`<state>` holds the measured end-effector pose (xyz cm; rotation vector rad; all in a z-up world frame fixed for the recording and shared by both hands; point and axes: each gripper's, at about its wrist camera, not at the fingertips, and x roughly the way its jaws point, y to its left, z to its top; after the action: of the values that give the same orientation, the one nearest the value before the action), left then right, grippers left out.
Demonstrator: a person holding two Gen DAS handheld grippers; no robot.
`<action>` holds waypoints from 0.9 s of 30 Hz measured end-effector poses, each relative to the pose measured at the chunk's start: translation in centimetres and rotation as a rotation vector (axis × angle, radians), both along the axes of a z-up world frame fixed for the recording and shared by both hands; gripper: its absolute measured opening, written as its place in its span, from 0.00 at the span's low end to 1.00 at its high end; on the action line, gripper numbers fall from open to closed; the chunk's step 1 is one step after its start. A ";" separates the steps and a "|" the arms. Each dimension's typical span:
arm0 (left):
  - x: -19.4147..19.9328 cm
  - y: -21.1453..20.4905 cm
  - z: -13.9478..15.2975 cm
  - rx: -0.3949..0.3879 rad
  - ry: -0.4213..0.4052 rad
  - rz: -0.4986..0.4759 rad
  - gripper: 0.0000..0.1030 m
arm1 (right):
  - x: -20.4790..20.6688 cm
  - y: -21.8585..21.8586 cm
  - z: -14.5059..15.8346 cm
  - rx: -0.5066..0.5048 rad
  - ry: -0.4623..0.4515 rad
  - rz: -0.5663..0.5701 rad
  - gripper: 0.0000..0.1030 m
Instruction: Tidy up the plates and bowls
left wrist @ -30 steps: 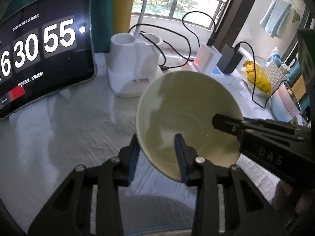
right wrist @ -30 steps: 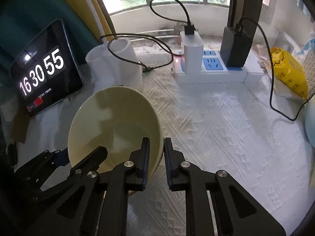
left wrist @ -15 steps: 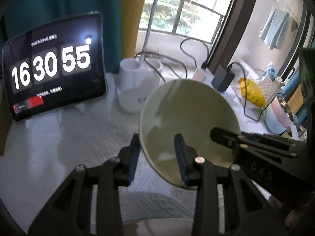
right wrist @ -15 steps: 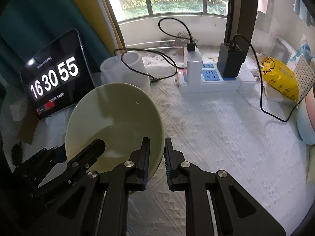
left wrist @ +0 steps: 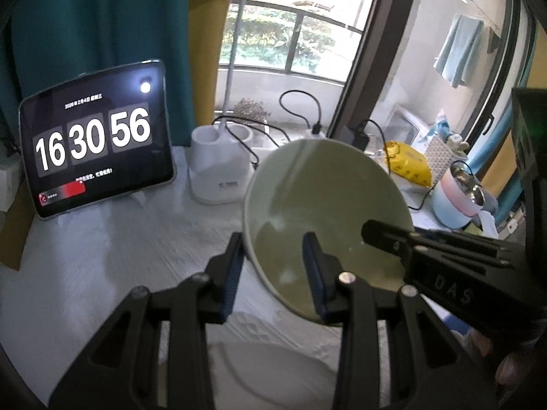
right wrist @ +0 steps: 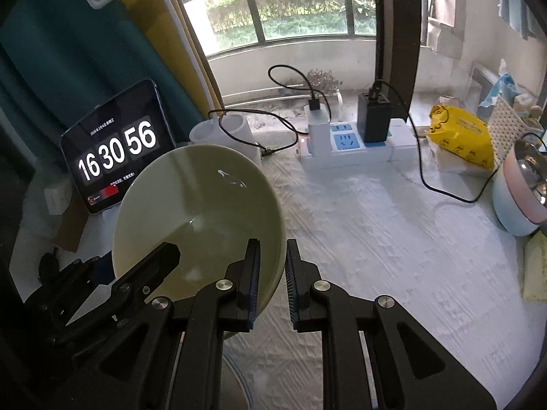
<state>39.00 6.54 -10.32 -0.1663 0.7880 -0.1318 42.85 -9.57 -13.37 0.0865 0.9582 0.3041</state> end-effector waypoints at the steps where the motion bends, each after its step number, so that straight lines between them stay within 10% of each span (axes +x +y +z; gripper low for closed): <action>1: -0.3 -0.2 0.2 -0.001 -0.002 -0.003 0.35 | -0.3 -0.2 0.2 0.001 -0.003 -0.002 0.15; 27: -7.9 -8.5 3.8 0.026 -0.050 -0.067 0.35 | -8.3 -8.8 2.8 0.082 -0.067 -0.037 0.15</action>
<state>31.08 -1.97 -6.49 -0.1117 0.7457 -0.1882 34.54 -18.37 -10.59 0.1682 0.8768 0.3107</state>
